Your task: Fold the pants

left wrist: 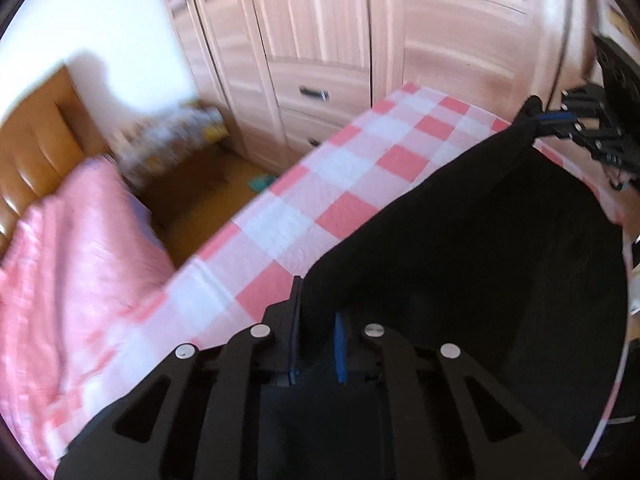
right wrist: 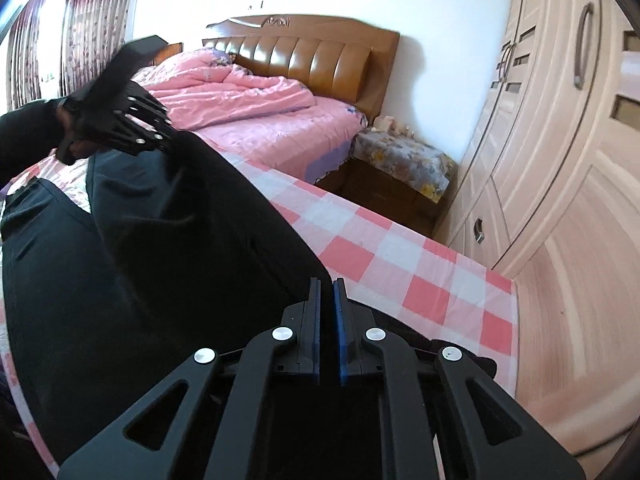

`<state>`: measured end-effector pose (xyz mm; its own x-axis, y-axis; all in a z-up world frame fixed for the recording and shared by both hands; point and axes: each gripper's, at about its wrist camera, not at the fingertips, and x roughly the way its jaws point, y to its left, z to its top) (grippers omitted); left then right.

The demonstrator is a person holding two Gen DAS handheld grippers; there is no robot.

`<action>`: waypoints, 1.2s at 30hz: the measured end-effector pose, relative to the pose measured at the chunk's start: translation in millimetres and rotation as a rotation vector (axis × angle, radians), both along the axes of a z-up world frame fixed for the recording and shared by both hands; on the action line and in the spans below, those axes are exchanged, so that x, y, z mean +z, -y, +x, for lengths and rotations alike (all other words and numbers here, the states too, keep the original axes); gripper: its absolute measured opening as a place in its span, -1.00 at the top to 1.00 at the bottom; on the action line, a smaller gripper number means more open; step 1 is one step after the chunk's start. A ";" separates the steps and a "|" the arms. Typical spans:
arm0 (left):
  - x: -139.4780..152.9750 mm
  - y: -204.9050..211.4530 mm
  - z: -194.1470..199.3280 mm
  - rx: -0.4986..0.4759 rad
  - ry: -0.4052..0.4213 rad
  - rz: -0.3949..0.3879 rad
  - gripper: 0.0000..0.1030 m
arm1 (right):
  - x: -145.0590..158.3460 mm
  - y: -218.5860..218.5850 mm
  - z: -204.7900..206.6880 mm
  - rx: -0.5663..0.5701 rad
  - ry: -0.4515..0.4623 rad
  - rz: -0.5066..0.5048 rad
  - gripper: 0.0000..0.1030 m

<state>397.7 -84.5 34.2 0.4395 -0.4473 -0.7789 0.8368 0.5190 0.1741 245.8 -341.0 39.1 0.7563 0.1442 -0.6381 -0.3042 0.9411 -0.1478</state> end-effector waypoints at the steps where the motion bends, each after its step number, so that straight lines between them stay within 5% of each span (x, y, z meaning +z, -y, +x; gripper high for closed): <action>1: 7.0 -3.1 -14.3 0.004 0.040 0.006 0.75 | 5.0 -0.5 -12.2 -0.001 0.014 0.003 0.79; 7: 39.2 -16.7 -123.5 0.034 0.316 0.032 0.75 | 18.6 -9.4 -70.4 -0.007 0.080 -0.027 0.79; 12: 31.8 -22.2 -217.4 0.019 0.491 0.083 0.74 | 9.2 -14.3 -124.6 -0.017 0.092 0.006 0.79; 19: -49.7 -30.5 -299.7 0.010 0.474 0.179 0.74 | -61.6 -29.8 -175.8 -0.038 -0.027 0.049 0.79; 27: -104.6 -29.0 -306.3 0.031 0.412 0.258 0.59 | -95.0 -43.8 -187.3 -0.080 -0.095 0.062 0.77; 30: -106.0 -31.6 -306.8 0.061 0.399 0.243 0.20 | -93.0 -43.4 -195.2 -0.102 -0.123 0.078 0.74; 32: -98.8 -37.9 -313.1 0.077 0.379 0.181 -0.46 | -88.0 -40.2 -205.6 -0.116 -0.125 0.125 0.69; 36: -73.3 -63.4 -327.8 0.185 0.286 -0.026 -0.88 | -85.4 -22.0 -231.4 -0.189 -0.114 0.253 0.65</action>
